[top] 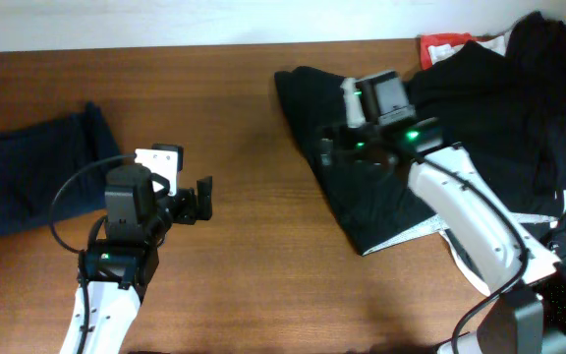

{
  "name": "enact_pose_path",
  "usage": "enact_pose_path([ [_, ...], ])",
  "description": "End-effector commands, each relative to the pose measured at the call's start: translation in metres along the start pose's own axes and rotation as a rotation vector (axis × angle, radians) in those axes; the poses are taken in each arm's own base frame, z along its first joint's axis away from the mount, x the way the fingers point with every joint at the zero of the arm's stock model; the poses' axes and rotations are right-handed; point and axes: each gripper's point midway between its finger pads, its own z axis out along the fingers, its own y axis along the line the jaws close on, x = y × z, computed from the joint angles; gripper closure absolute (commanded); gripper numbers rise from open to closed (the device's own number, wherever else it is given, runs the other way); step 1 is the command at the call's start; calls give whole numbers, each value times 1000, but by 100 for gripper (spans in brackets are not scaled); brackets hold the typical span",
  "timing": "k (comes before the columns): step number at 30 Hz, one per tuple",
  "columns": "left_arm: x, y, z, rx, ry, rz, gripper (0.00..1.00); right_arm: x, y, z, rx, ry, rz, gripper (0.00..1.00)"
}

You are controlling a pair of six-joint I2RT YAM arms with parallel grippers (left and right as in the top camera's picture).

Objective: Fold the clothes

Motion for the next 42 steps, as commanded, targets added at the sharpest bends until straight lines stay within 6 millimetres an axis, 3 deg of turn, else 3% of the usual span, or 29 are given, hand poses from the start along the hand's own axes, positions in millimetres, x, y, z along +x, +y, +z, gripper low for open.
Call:
enact_pose_path([
  [1, -7, -51, -10, 303, -11, -4, 1, 38, -65, -8, 117, 162, 133, 1],
  [4, -6, -71, -18, 432, -2, -25, 1, 81, -94, -23, 159, 334, 218, 1],
  [5, -6, -72, -18, 435, 18, -104, 1, 95, -109, -30, 196, 384, 286, 1],
  [7, 0, -80, -13, 453, 56, -142, 1, 108, -133, -40, 237, 415, 426, 1],
  [9, 22, -112, 3, 517, 167, -163, 1, 120, -156, -49, 260, 435, 519, 1],
  [12, 73, -173, 40, 611, 364, -182, 1, 138, -179, -62, 288, 477, 615, 2],
  [13, 93, -193, 52, 631, 428, -202, 1, 142, -182, -65, 292, 485, 631, 1],
  [15, 113, -214, 64, 651, 484, -226, 1, 143, -184, -66, 294, 487, 639, 1],
  [18, 154, -269, 75, 740, 556, -242, 1, 143, -183, -66, 293, 488, 637, 1],
  [21, 183, -305, 77, 788, 611, -193, 1, 145, -183, -67, 293, 495, 638, 1],
  [23, 192, -326, 85, 791, 657, -213, 2, 145, -183, -67, 293, 496, 638, 1],
  [24, 192, -334, 89, 794, 665, -218, 11, 145, -183, -67, 293, 497, 638, 1],
  [25, 189, -340, 93, 799, 662, -221, 34, 145, -182, -67, 293, 498, 638, 1],
  [27, 184, -339, 97, 789, 643, -224, 53, 145, -182, -67, 292, 498, 638, 1],
  [28, 182, -332, 103, 754, 630, -232, 67, 145, -182, -67, 293, 498, 638, 1],
  [29, 183, -326, 108, 721, 630, -240, 92, 145, -182, -67, 293, 498, 638, 1],
  [30, 185, -317, 111, 698, 644, -239, 99, 145, -182, -67, 293, 498, 638, 2],
  [32, 190, -282, 115, 617, 700, -217, 99, 145, -183, -67, 293, 498, 639, 1],
  [35, 170, -192, 89, 466, 797, -194, 99, 144, -184, -67, 301, 493, 636, 1],
  [36, 137, -134, 72, 407, 755, -231, 99, 144, -185, -66, 301, 491, 636, 1],
  [38, 77, -44, 64, 291, 544, -392, 99, 144, -184, -67, 301, 491, 636, 1],
  [40, 33, 34, 66, 182, 325, -494, 99, 144, -184, -67, 300, 492, 637, 1],
  [41, 20, 60, 66, 144, 253, -522, 99, 144, -184, -67, 300, 492, 636, 1],
  [42, 5, 82, 65, 114, 177, -543, 89, 144, -184, -67, 300, 492, 636, 1],
])
